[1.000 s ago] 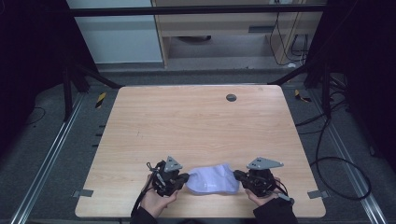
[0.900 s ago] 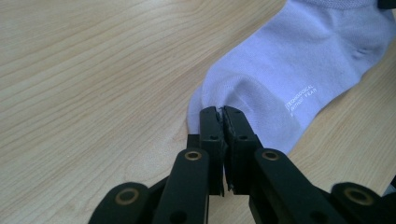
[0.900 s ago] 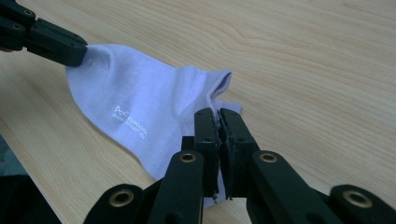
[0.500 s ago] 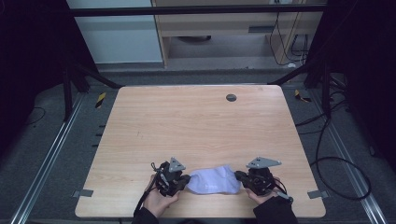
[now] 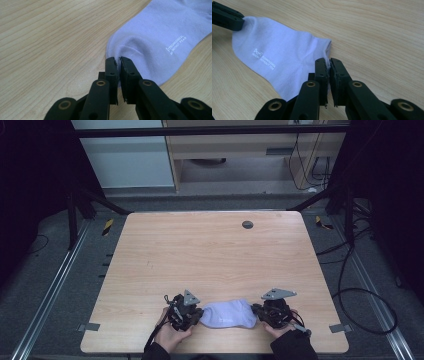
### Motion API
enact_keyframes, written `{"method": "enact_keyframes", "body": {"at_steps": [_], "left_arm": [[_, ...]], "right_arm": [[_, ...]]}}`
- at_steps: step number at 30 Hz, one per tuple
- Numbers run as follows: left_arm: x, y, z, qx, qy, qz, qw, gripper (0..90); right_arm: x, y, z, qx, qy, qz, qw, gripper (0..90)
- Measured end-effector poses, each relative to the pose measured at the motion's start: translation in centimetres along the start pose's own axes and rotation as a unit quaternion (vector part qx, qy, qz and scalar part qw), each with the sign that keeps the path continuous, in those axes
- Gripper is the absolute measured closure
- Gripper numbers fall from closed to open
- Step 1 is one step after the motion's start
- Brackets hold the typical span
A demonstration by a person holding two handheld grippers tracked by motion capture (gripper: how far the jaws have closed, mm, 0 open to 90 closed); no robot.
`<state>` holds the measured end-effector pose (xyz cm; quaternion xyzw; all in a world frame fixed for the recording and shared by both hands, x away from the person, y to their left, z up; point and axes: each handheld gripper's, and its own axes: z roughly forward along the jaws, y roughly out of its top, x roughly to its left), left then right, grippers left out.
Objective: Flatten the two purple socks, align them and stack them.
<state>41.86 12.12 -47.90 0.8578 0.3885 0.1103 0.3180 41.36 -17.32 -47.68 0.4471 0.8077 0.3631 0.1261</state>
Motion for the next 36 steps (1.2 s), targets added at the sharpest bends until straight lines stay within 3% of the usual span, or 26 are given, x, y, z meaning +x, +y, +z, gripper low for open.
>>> {"method": "enact_keyframes", "body": {"at_steps": [5,7,11,13,16,20,29,36], "left_arm": [[0.1,0.1,-0.3,-0.010,0.007,0.003,0.9999,74.4],[0.0,0.4,-1.0,-0.035,0.010,0.003,0.9993,70.6],[-0.7,1.1,-1.5,-0.064,0.008,0.010,0.9978,70.4],[-0.9,1.3,-1.4,-0.066,0.007,0.015,0.9977,71.8],[-1.9,1.7,-0.1,-0.057,0.000,0.035,0.9977,76.4],[-2.4,1.6,1.3,-0.036,-0.009,0.047,0.9982,79.3],[-2.3,1.1,1.7,-0.018,-0.013,0.044,0.9988,80.9],[-2.1,1.1,1.2,-0.026,-0.016,0.039,0.9988,76.3]], "right_arm": [[0.0,-0.1,-0.1,-0.008,-0.007,-0.002,0.9999,76.4],[-0.1,0.0,-0.5,-0.025,-0.010,-0.005,0.9996,73.5],[0.2,0.3,-0.8,-0.053,-0.001,-0.012,0.9985,75.5],[0.4,0.4,-0.8,-0.057,0.002,-0.015,0.9983,77.7],[0.8,0.4,-0.1,-0.052,0.027,-0.015,0.9982,85.9],[1.1,0.2,0.9,-0.029,0.028,-0.023,0.9989,89.1],[0.8,-0.5,1.6,0.000,0.020,-0.027,0.9994,89.1],[0.8,-0.7,1.6,0.002,0.020,-0.022,0.9995,86.2]]}}
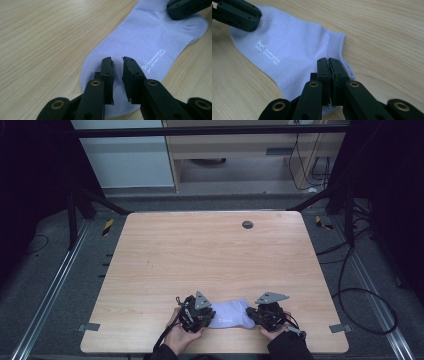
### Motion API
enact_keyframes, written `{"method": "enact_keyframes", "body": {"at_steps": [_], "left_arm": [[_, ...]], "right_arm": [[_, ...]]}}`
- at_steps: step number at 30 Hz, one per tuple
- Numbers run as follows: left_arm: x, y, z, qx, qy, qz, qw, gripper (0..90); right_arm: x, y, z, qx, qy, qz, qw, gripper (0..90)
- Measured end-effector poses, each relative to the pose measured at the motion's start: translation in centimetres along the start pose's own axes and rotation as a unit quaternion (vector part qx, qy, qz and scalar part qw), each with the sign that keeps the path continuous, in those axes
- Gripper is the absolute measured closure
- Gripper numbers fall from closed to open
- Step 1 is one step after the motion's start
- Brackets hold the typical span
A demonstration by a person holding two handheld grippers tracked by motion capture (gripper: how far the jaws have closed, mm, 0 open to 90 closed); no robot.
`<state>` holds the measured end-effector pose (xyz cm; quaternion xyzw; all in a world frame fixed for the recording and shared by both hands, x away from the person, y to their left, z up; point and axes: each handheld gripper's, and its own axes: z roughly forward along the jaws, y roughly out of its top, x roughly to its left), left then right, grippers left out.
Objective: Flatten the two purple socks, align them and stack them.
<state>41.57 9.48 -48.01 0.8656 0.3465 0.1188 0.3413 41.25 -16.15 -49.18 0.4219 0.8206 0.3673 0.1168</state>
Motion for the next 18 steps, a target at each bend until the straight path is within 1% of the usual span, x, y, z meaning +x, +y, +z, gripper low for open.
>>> {"method": "enact_keyframes", "body": {"at_steps": [1,2,3,4,5,7,8,9,10,11,12,13,14,15,16,17,18], "left_arm": [[0.1,0.0,-0.2,-0.003,0.001,0.000,1.0000,76.3],[0.4,0.1,-0.7,-0.014,0.003,-0.005,0.9999,74.7],[0.4,0.1,-0.7,-0.014,0.003,-0.005,0.9999,73.7],[0.6,0.2,-1.1,-0.020,0.006,-0.007,0.9998,73.7],[1.0,0.2,-1.6,-0.028,0.010,-0.010,0.9995,71.5],[1.5,0.2,-2.1,-0.037,0.015,-0.016,0.9991,69.2],[1.7,0.2,-2.3,-0.041,0.017,-0.019,0.9988,67.7],[1.7,0.2,-2.3,-0.041,0.017,-0.019,0.9988,66.0],[2.0,0.1,-2.6,-0.045,0.018,-0.021,0.9986,64.2],[2.3,0.1,-2.8,-0.049,0.020,-0.022,0.9983,64.2],[2.7,0.0,-3.1,-0.054,0.025,-0.024,0.9979,62.5],[3.0,-0.1,-3.4,-0.057,0.028,-0.026,0.9976,58.6],[3.6,-0.2,-3.8,-0.063,0.033,-0.034,0.9969,57.0],[3.6,-0.2,-3.8,-0.063,0.033,-0.034,0.9969,55.0],[4.1,-0.3,-4.0,-0.066,0.037,-0.037,0.9964,55.0],[4.7,-0.5,-4.3,-0.070,0.042,-0.041,0.9958,51.1],[5.0,-0.6,-4.4,-0.072,0.045,-0.044,0.9954,49.3]], "right_arm": [[0.0,0.0,0.0,0.000,0.000,0.000,1.0000,86.2],[-0.1,0.1,-0.3,-0.013,0.003,-0.002,0.9999,84.5],[-0.1,0.1,-0.3,-0.013,0.003,-0.002,0.9999,84.5],[-0.2,0.2,-0.5,-0.020,0.003,0.001,0.9998,82.8],[-0.5,0.4,-0.9,-0.034,-0.001,0.005,0.9994,79.6],[-1.0,0.5,-1.3,-0.047,-0.010,0.009,0.9988,75.2],[-1.2,0.5,-1.5,-0.052,-0.013,0.016,0.9984,72.9],[-1.2,0.5,-1.5,-0.052,-0.013,0.016,0.9984,72.9],[-1.7,0.5,-1.9,-0.064,-0.023,0.024,0.9974,67.5],[-1.7,0.5,-1.9,-0.064,-0.023,0.024,0.9974,67.5],[-2.0,0.4,-2.0,-0.069,-0.028,0.027,0.9969,64.9],[-2.7,0.3,-2.3,-0.077,-0.035,0.035,0.9958,58.4],[-2.8,0.3,-2.3,-0.080,-0.037,0.038,0.9954,55.4],[-2.8,0.3,-2.3,-0.080,-0.037,0.038,0.9954,55.4],[-3.1,0.2,-2.4,-0.083,-0.042,0.041,0.9948,53.0],[-3.6,0.1,-2.5,-0.088,-0.052,0.047,0.9937,47.3],[-3.9,0.1,-2.6,-0.092,-0.056,0.051,0.9929,44.3]]}}
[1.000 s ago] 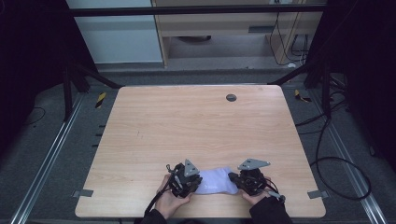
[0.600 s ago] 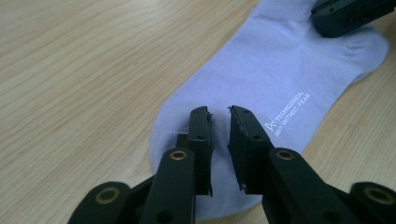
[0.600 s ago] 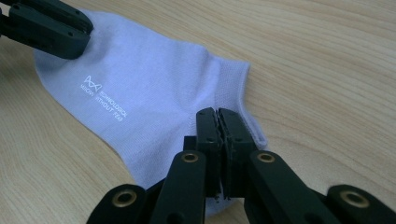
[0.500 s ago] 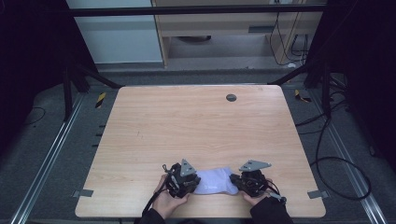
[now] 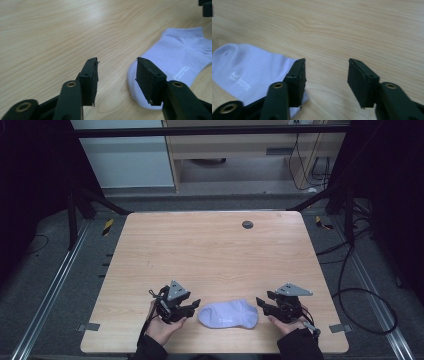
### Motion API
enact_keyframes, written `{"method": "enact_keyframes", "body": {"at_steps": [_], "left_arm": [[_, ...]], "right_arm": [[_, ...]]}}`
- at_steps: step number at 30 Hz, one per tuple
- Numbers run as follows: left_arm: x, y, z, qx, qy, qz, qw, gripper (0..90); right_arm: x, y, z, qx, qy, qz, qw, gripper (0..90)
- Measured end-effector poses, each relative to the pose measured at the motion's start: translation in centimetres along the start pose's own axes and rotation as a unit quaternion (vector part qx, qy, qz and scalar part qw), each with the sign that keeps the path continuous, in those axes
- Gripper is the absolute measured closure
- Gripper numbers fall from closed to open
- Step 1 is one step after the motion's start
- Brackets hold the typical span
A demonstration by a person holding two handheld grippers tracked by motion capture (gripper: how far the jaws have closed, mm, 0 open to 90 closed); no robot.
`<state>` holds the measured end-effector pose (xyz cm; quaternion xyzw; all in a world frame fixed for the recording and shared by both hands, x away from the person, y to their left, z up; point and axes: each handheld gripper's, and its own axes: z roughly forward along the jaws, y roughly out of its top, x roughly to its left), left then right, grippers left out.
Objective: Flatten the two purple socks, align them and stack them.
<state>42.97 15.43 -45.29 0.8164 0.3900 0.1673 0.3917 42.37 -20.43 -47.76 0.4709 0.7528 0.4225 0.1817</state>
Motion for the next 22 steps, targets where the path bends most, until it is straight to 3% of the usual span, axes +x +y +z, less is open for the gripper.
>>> {"method": "enact_keyframes", "body": {"at_steps": [5,11,14,22], "left_arm": [[1.2,-0.3,-0.4,-0.007,0.011,-0.003,0.9999,40.1],[3.0,-1.5,-1.0,-0.005,0.018,0.001,0.9998,35.4],[4.6,-2.4,-1.7,-0.003,0.032,-0.012,0.9994,33.7],[7.1,-3.4,-2.9,-0.011,0.056,-0.037,0.9977,31.6]], "right_arm": [[-1.5,-0.2,-0.2,-0.007,-0.025,0.011,0.9996,37.2],[-3.1,-0.4,-0.6,-0.012,-0.041,0.030,0.9986,32.1],[-4.4,-0.7,-0.8,-0.013,-0.051,0.040,0.9978,29.4],[-5.9,-1.1,-1.3,-0.014,-0.068,0.050,0.9963,25.6]]}}
